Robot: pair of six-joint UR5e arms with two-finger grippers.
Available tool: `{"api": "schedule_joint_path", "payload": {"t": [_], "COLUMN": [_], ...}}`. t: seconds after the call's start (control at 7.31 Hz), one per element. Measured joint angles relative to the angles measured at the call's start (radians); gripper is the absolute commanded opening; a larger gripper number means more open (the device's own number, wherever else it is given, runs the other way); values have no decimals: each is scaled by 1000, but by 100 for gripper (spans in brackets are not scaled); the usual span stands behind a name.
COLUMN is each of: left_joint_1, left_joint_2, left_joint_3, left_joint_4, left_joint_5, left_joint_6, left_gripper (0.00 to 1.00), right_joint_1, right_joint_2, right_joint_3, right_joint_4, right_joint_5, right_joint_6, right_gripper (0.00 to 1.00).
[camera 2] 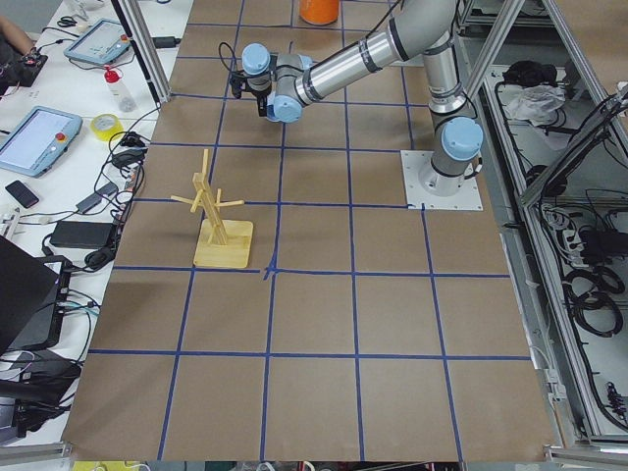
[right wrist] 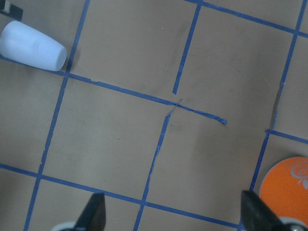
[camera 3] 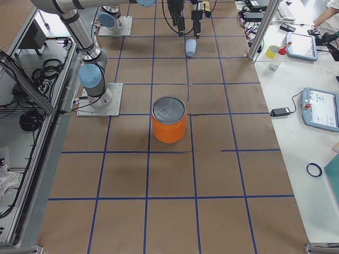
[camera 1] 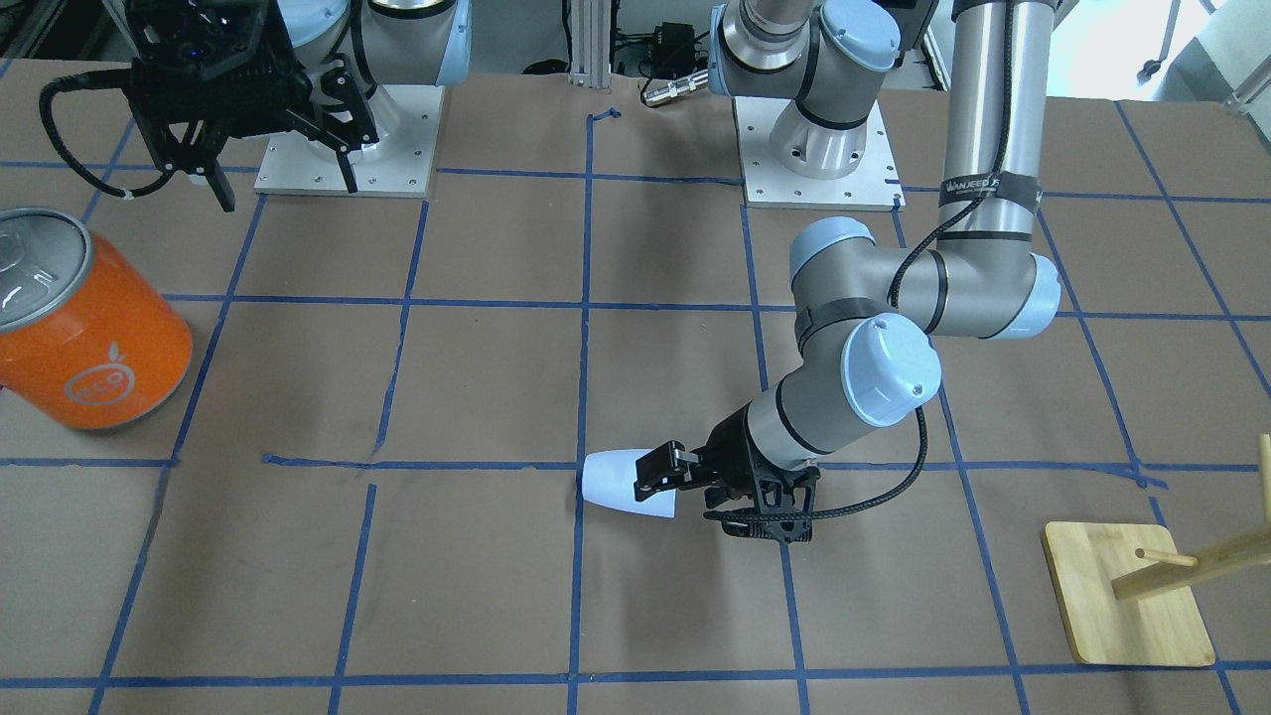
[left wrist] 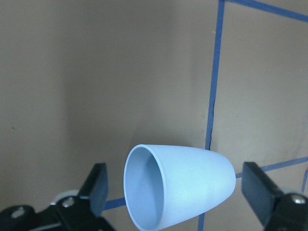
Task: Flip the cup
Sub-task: 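Reach the left gripper to the lying cup and grasp its rim, then lift the cup with the left gripper and turn it upright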
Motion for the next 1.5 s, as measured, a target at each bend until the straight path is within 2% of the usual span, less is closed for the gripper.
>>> {"api": "schedule_joint_path", "payload": {"t": [0.14,0.27,0.41,0.68,1.09,1.23,1.5], "left_joint_1": [-10,-15,-17,-16,-5,0,2], "left_joint_2": [-10,-16,-20,-21,12,24,42], "left_joint_3": [-1,-3,-10,-27,-11,20,87], "left_joint_4": [0,-4,-10,-20,-84,-97,-155], "left_joint_5": [-1,-11,-42,-94,-88,-58,76], "left_joint_6": [-4,-4,2,0,-18,-51,-96], "left_gripper": [86,46,2,0,0,0,0], "right_joint_1": [-7,-17,-31,-50,-64,-66,-68], "right_joint_2": [-2,-6,-8,-10,-8,-7,-5], "right_joint_3": [-1,-3,-3,-3,-2,-1,1], "right_joint_4": [0,1,2,6,-2,-5,-8], "right_joint_5": [-1,-2,-1,3,13,14,15], "right_joint_6": [75,115,134,144,144,144,145], "right_gripper": [100,100,100,100,100,100,100]}}
